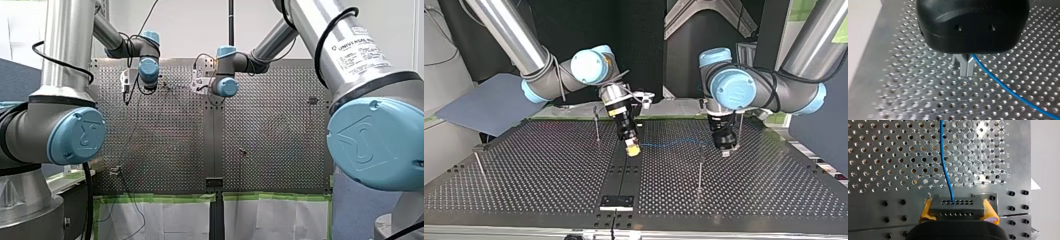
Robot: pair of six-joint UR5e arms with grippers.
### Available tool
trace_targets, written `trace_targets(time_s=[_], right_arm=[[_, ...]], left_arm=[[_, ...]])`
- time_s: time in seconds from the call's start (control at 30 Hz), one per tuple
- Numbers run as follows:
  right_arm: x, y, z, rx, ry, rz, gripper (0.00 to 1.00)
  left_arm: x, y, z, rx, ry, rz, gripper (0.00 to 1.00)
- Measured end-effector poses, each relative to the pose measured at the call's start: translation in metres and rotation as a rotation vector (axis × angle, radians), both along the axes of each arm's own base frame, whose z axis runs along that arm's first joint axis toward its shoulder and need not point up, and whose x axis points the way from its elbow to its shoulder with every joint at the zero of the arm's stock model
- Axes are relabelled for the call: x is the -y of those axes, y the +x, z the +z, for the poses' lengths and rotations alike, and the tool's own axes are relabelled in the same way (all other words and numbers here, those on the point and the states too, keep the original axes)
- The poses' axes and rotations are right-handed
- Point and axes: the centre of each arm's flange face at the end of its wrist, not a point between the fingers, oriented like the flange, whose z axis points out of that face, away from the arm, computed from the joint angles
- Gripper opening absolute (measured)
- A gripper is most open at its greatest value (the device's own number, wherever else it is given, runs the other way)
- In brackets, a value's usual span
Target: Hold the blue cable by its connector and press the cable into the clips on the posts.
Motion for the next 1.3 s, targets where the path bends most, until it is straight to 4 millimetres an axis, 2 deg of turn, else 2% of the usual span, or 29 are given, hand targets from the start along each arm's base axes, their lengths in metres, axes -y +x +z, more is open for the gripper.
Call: trace_targets(time_s=[0.17,0.57,0.73,0.9,1.1,1.3], right_arm=[[0.002,0.003,0.000,0.003,-0.002,0.002,0.00],[0.008,0.012,0.009,0.013,-0.013,0.004,0.00],[0.014,0.011,0.014,0.018,-0.017,-0.005,0.00],[0.024,0.010,0.009,0.016,-0.014,-0.017,0.00],[0.033,0.012,-0.001,0.010,-0.005,-0.027,0.00],[0.038,0.010,-0.003,0.010,-0.004,-0.036,0.00]], left_arm=[[0.002,0.006,-0.005,0.002,-0.001,-0.017,0.00],[-0.003,0.019,0.014,0.047,-0.029,-0.013,0.00],[-0.005,0.025,0.007,0.031,-0.031,-0.025,0.00],[-0.006,0.035,0.003,0.023,-0.042,-0.053,0.00],[-0.020,0.047,0.013,0.048,-0.071,-0.062,0.00],[-0.032,0.053,0.014,0.049,-0.078,-0.060,0.00]])
